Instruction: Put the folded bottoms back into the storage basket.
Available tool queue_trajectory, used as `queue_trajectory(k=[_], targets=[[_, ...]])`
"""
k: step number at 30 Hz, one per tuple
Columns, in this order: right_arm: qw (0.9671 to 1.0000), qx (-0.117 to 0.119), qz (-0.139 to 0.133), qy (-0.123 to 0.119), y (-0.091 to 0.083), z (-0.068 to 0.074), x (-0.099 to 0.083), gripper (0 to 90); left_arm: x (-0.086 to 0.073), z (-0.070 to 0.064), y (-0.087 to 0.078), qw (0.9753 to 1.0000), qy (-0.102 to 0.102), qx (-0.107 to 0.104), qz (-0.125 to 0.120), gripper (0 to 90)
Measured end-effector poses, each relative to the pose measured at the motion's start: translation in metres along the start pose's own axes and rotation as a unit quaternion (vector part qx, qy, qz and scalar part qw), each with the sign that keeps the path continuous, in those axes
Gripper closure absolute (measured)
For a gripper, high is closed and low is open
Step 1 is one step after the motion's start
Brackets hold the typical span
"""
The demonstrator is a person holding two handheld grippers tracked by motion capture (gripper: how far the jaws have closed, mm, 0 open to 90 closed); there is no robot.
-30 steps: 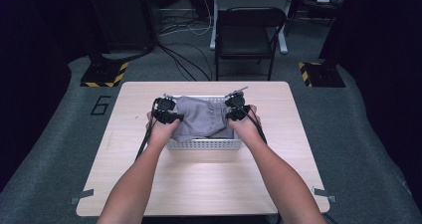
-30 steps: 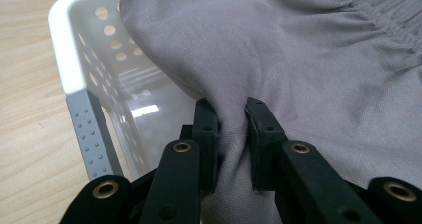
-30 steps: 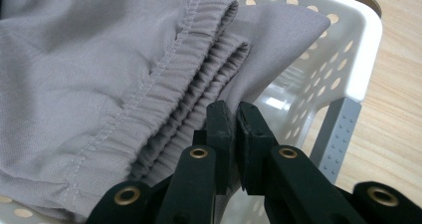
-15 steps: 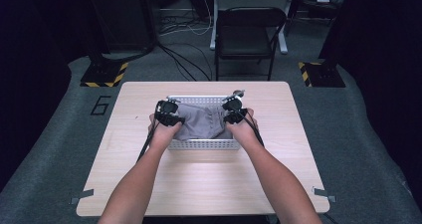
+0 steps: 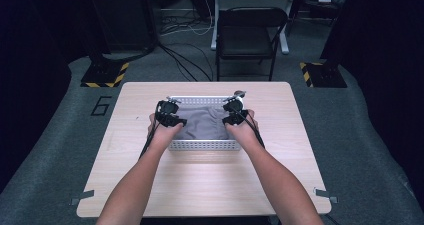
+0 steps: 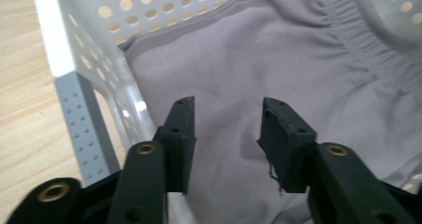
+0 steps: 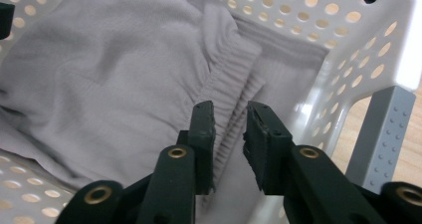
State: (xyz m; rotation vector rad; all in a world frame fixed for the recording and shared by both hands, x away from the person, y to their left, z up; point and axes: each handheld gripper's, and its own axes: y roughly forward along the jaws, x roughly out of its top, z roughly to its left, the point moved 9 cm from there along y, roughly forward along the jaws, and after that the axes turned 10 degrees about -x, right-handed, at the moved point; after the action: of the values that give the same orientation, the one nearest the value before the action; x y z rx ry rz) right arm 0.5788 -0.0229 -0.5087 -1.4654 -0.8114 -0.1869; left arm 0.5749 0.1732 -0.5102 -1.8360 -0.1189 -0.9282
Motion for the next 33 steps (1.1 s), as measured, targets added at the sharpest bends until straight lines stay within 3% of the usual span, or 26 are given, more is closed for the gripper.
queue_trajectory(k=[10,18,21,22,28,33], targets=[[0.9999,-0.003,-0.011,0.007,-0.011,-0.011,-0.001,63.2,0.0,0.006,-0.023,0.9997,-0.012,0.002,-0.024,45.8],[0.9999,0.014,-0.009,-0.004,-0.03,-0.013,-0.008,57.5,-0.002,-0.006,-0.043,0.9995,-0.001,-0.015,-0.029,44.2],[0.9996,0.025,-0.012,-0.008,-0.039,-0.011,-0.011,56.1,-0.004,-0.013,-0.049,0.9993,0.014,-0.023,-0.027,43.6],[0.9995,0.029,-0.014,-0.009,-0.042,-0.01,-0.012,55.7,-0.006,-0.016,-0.05,0.9991,0.008,-0.03,-0.029,43.6],[0.999,0.025,-0.023,-0.03,-0.057,-0.007,-0.017,54.7,-0.012,-0.024,-0.06,0.9984,0.016,-0.047,-0.028,43.5],[0.998,0.04,-0.032,-0.038,-0.066,-0.001,-0.021,53.8,-0.019,-0.03,-0.068,0.9977,0.018,-0.056,-0.032,42.9]])
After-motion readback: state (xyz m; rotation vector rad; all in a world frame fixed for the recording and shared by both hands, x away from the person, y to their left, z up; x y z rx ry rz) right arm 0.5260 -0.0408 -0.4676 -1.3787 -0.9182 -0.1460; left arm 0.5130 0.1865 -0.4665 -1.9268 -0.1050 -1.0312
